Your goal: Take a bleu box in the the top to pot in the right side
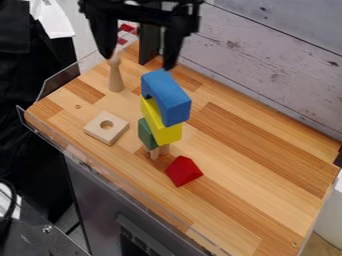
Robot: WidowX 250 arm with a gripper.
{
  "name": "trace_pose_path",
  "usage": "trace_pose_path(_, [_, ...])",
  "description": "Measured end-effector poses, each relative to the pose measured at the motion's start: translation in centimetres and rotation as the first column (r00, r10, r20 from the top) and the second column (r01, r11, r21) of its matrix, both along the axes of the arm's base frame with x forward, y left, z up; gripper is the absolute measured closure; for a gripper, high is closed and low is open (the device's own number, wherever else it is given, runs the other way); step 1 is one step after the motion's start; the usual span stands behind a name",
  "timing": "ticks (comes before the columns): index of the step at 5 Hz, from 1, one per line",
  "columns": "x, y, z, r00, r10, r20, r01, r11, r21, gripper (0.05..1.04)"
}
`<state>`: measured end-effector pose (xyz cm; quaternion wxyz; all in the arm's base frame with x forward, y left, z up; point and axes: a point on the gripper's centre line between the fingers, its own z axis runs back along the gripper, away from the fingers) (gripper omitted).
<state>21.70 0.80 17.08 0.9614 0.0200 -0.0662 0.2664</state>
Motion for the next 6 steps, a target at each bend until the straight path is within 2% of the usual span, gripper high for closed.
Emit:
trace_pose_path(1, [0.3, -0.6, -0.3, 0.970, 0.241, 0.035, -0.239, 0.969, -0.066, 0.084])
trace_pose_path(2, [0.7, -0.8, -0.4, 0.913, 0.404, 0.050, -0.395, 0.909, -0.136, 0.084])
trace_pose_path(4, [1.6, -0.3, -2.2, 0.883, 0.469, -0.009, -0.464, 0.870, -0.165, 0.084])
trace_pose_path(6, [2.3, -0.2, -4.8, 0.879, 0.467, -0.096, -0.476, 0.866, -0.151, 0.084])
